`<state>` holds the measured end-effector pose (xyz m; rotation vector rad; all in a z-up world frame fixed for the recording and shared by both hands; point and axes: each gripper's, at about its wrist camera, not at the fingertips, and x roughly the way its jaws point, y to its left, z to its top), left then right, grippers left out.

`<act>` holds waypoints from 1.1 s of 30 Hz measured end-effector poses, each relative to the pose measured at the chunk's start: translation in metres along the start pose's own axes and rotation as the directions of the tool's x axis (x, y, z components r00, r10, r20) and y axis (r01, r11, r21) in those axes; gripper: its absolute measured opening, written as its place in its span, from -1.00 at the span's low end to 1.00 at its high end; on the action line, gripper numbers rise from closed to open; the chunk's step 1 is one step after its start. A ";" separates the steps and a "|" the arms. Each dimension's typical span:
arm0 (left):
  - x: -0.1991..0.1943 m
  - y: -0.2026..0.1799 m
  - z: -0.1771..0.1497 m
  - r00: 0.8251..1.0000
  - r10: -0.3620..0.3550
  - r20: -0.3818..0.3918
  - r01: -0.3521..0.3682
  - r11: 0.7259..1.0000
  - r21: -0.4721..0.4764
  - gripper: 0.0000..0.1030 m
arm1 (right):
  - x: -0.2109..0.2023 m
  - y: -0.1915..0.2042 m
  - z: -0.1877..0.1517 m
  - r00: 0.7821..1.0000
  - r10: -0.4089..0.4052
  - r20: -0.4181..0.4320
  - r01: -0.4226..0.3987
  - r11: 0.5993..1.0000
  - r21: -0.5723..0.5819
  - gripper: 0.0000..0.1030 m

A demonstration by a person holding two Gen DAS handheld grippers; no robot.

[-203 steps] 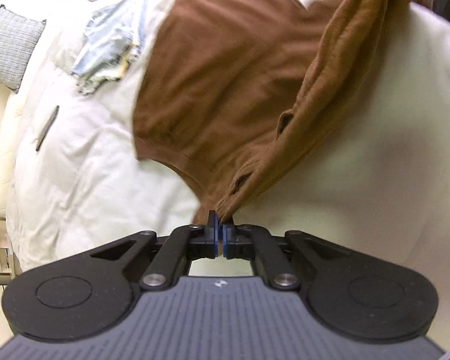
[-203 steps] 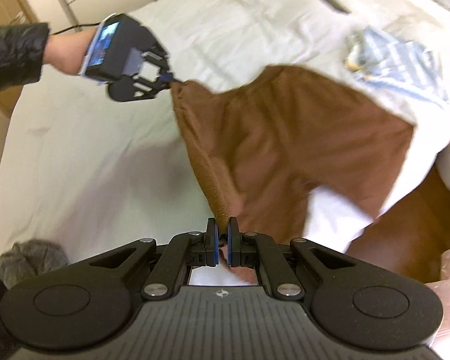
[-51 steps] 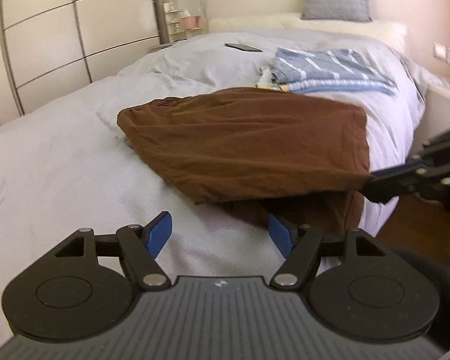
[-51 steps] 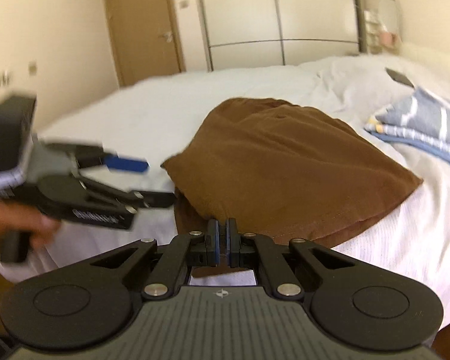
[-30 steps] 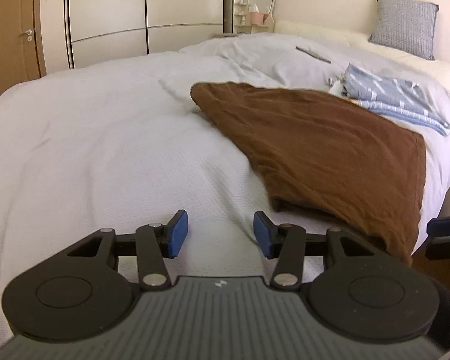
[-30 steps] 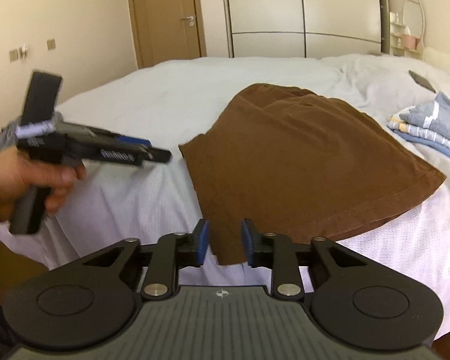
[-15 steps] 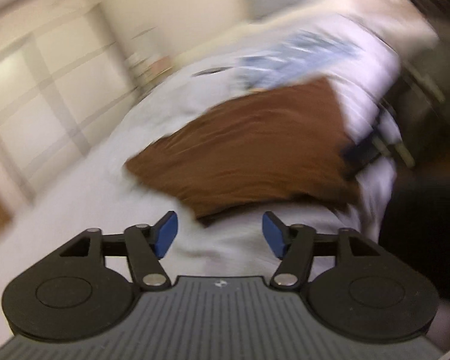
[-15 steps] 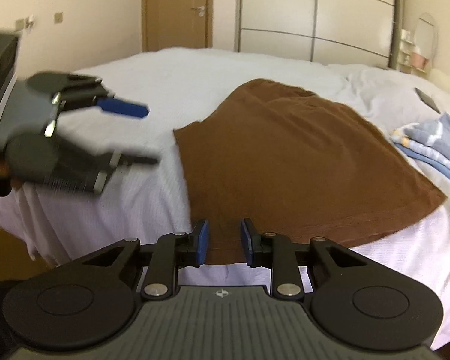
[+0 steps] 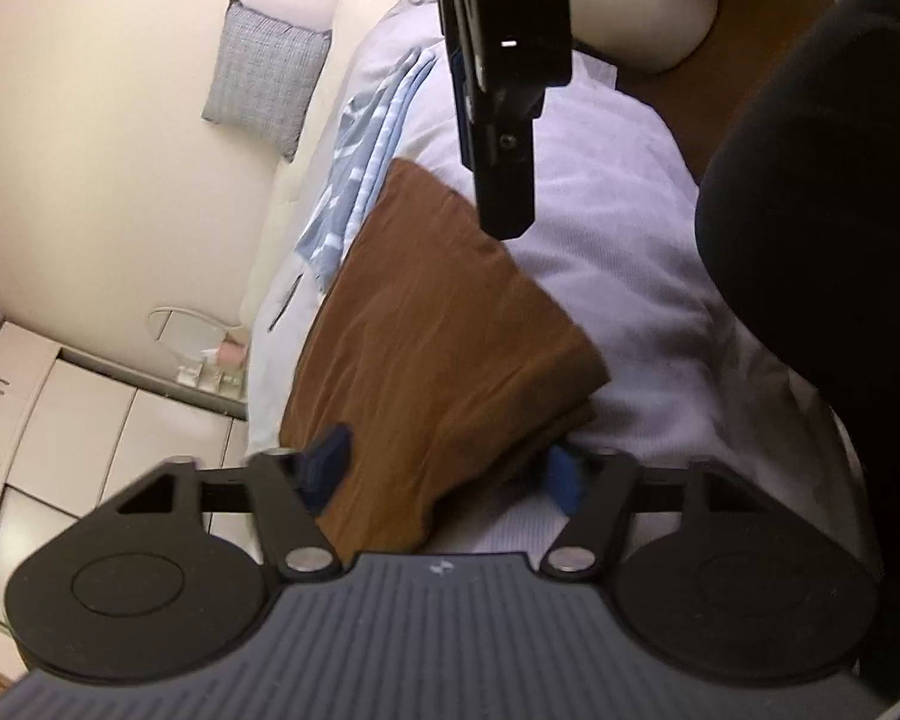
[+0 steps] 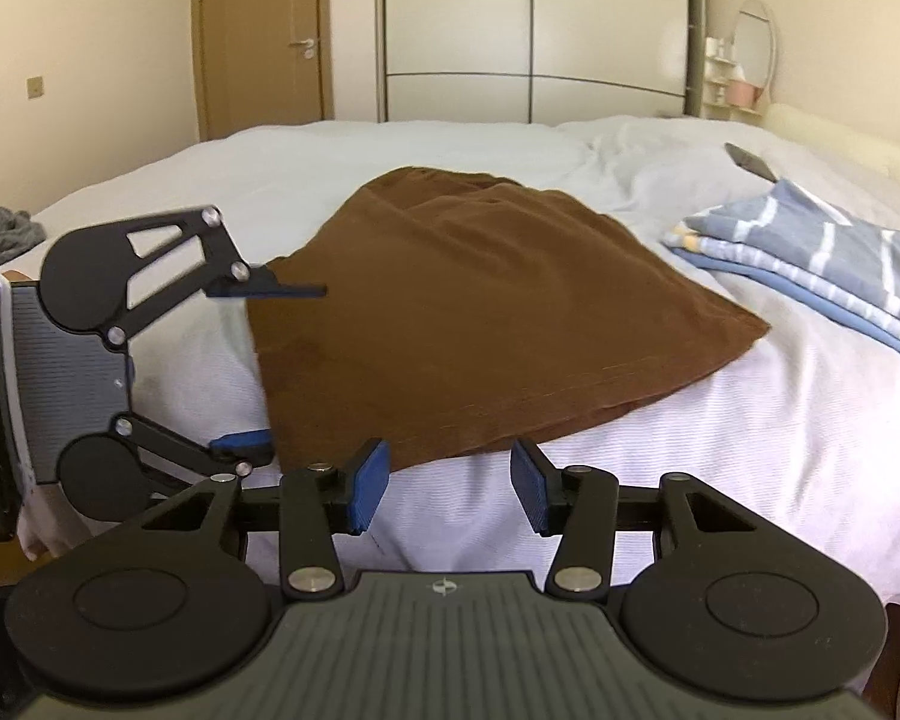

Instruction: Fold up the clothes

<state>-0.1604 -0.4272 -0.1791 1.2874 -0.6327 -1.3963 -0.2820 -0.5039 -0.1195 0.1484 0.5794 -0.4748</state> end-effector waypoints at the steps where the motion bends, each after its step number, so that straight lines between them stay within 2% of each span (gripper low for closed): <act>1: 0.000 0.005 0.001 1.000 -0.008 0.010 0.008 0.999 -0.032 -0.72 | -0.001 -0.001 0.000 1.000 -0.018 0.007 0.018 1.000 -0.017 0.05; 2: -0.001 0.010 0.002 1.000 -0.015 0.021 0.016 0.998 -0.065 -0.85 | -0.002 -0.002 0.000 0.999 -0.036 0.014 0.037 0.999 -0.033 0.08; 4: -0.008 0.029 0.001 0.998 -0.018 0.055 0.028 0.982 -0.189 -0.91 | -0.004 -0.002 0.000 0.995 -0.093 0.032 0.096 0.990 -0.107 0.28; 6: -0.013 0.055 -0.002 0.997 -0.036 0.073 0.059 0.937 -0.344 -0.91 | -0.001 0.001 -0.002 0.987 -0.151 0.056 0.160 0.963 -0.218 0.42; 9: -0.016 0.083 -0.008 0.995 -0.047 0.086 0.081 0.886 -0.457 -0.91 | 0.008 0.008 -0.002 0.978 -0.177 0.109 0.205 0.909 -0.363 0.47; 14: -0.020 0.102 -0.010 0.995 -0.049 0.090 0.087 0.866 -0.493 -0.91 | 0.028 0.019 0.014 0.967 -0.136 0.217 0.233 0.822 -0.521 0.48; 17: -0.022 0.112 -0.011 0.994 -0.050 0.092 0.090 0.856 -0.509 -0.91 | 0.045 0.018 0.024 0.965 -0.076 0.251 0.212 0.790 -0.575 0.46; 18: -0.023 0.115 -0.011 0.994 -0.051 0.093 0.092 0.853 -0.514 -0.91 | 0.052 0.016 0.026 0.965 -0.059 0.255 0.204 0.778 -0.594 0.39; 21: -0.026 0.124 -0.012 0.994 -0.052 0.095 0.095 0.842 -0.531 -0.91 | 0.075 0.004 0.025 0.975 -0.044 0.218 0.181 0.726 -0.663 -0.11; 22: -0.027 0.127 -0.012 0.994 -0.053 0.096 0.096 0.839 -0.536 -0.91 | 0.081 -0.003 0.024 0.975 -0.063 0.213 0.194 0.713 -0.674 -0.20; 26: -0.032 0.129 -0.016 0.995 -0.056 0.082 0.092 0.833 -0.545 -0.91 | 0.099 -0.043 0.023 0.961 -0.174 0.214 0.275 0.673 -0.687 -0.29; 28: -0.032 0.128 -0.018 0.995 -0.061 0.076 0.093 0.830 -0.550 -0.91 | 0.107 -0.061 0.024 0.962 -0.199 0.187 0.272 0.667 -0.694 -0.61; 29: -0.032 0.127 -0.019 0.995 -0.065 0.073 0.095 0.828 -0.552 -0.91 | 0.110 -0.066 0.024 0.963 -0.200 0.178 0.267 0.657 -0.705 -0.68; 30: -0.032 0.126 -0.020 0.995 -0.068 0.070 0.096 0.828 -0.552 -0.91 | 0.111 -0.069 0.025 0.964 -0.202 0.172 0.263 0.641 -0.721 -0.99; 31: -0.030 0.126 -0.020 0.995 -0.070 0.065 0.095 0.829 -0.551 -0.92 | 0.111 -0.070 0.026 0.965 -0.201 0.169 0.259 0.630 -0.732 -0.97; 33: -0.029 0.127 -0.021 0.996 -0.064 0.054 0.083 0.834 -0.546 -0.92 | 0.105 -0.072 0.035 0.963 -0.204 0.174 0.265 0.632 -0.728 -0.97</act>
